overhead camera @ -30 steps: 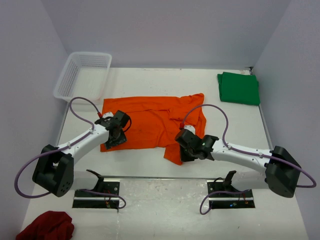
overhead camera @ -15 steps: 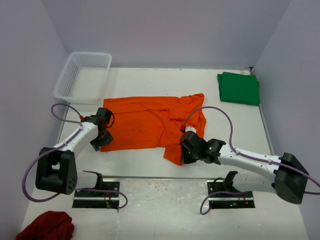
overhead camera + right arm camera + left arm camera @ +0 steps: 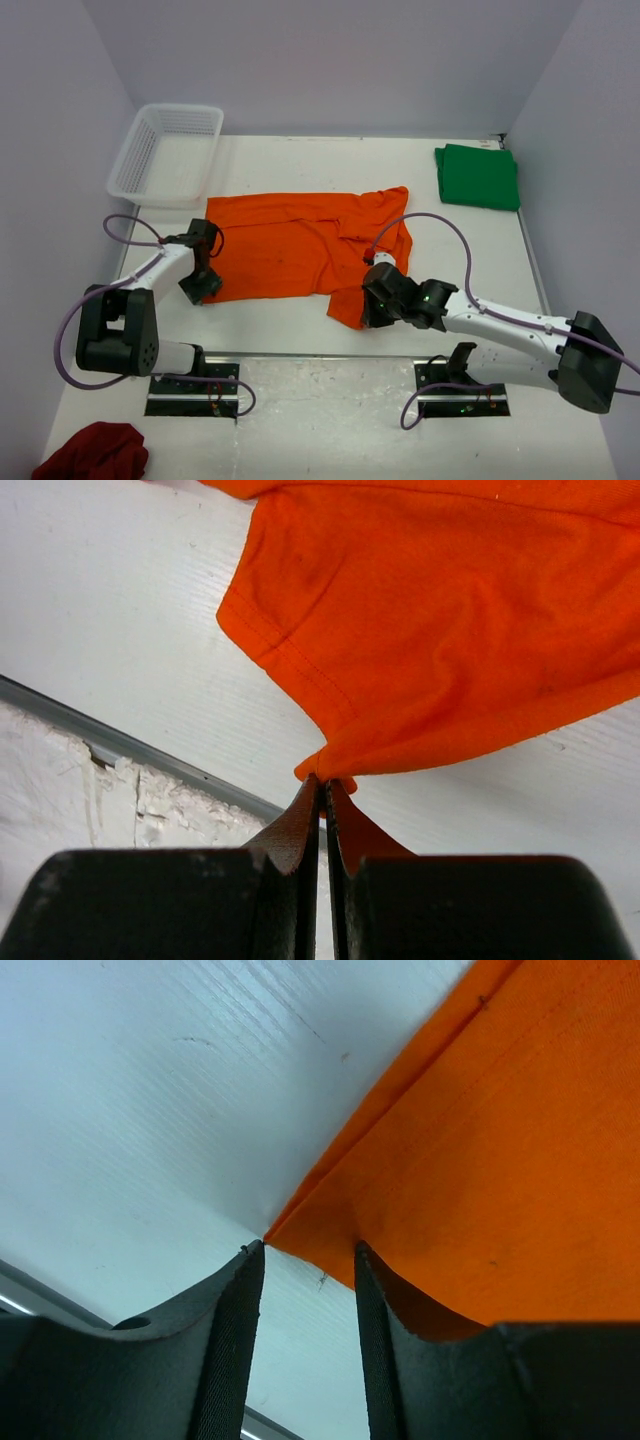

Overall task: Fold and stack the t-shirts
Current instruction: Grap the side of the flattened tshirt closest away from the robot with both arms

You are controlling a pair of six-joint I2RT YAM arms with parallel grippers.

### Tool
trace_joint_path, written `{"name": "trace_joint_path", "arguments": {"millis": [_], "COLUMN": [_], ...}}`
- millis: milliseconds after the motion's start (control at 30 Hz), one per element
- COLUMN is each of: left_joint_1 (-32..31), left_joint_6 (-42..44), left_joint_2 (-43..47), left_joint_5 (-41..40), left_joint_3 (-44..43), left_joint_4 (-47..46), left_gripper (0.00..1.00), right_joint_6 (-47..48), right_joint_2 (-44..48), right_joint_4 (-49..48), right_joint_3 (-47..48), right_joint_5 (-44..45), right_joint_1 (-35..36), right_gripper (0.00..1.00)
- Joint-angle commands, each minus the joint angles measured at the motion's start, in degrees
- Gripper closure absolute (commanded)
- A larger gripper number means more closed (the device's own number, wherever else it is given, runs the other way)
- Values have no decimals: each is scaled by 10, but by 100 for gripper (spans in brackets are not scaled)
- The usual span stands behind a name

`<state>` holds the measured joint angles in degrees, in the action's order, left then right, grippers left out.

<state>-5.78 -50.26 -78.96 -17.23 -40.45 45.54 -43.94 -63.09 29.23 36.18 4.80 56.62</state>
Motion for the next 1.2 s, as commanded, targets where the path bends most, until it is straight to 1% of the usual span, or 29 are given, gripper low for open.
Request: {"name": "trace_joint_path", "arguments": {"millis": [0,233,333,367,433,467,567,700,733,767,867,1033,1133,1167], "left_joint_1": [13,24,32,38,41,43,45,46,46,46,46,46,46,46], "left_joint_6": [14,17,24,24,30,30,31,34,35,34,30,17,13,14], "left_joint_2": [-4,-26,-41,-49,-55,-61,-65,-60,-56,-52,-31,39,85,93], "left_joint_5": [7,14,26,27,31,30,37,40,45,48,62,76,78,78], "left_joint_3": [4,10,16,18,20,21,26,24,24,24,22,7,-5,-7], "left_joint_4": [-18,-28,-40,-41,-51,-53,-60,-59,-57,-56,-47,-20,0,3], "left_gripper": [58,60,70,75,77,80,82,89,96,100,100,100,100,100], "right_joint_6": [-8,-13,-15,-16,-18,-20,-23,-26,-26,-31,-37,-48,-78,-86], "right_joint_2": [17,34,43,45,49,49,46,43,41,40,38,34,48,67], "right_joint_4": [1,10,20,23,24,26,28,31,35,38,57,110,164,175], "right_joint_3": [-5,-6,-3,-2,-2,-2,-1,-1,0,2,12,35,49,51], "right_joint_5": [7,14,16,18,20,20,18,20,23,26,39,80,105,110], "right_joint_1": [2,2,2,2,2,2,1,1,1,1,1,2,2,2], "right_gripper": [100,100,100,100,100,100,100,100,100,100,100,100,100,100]}}
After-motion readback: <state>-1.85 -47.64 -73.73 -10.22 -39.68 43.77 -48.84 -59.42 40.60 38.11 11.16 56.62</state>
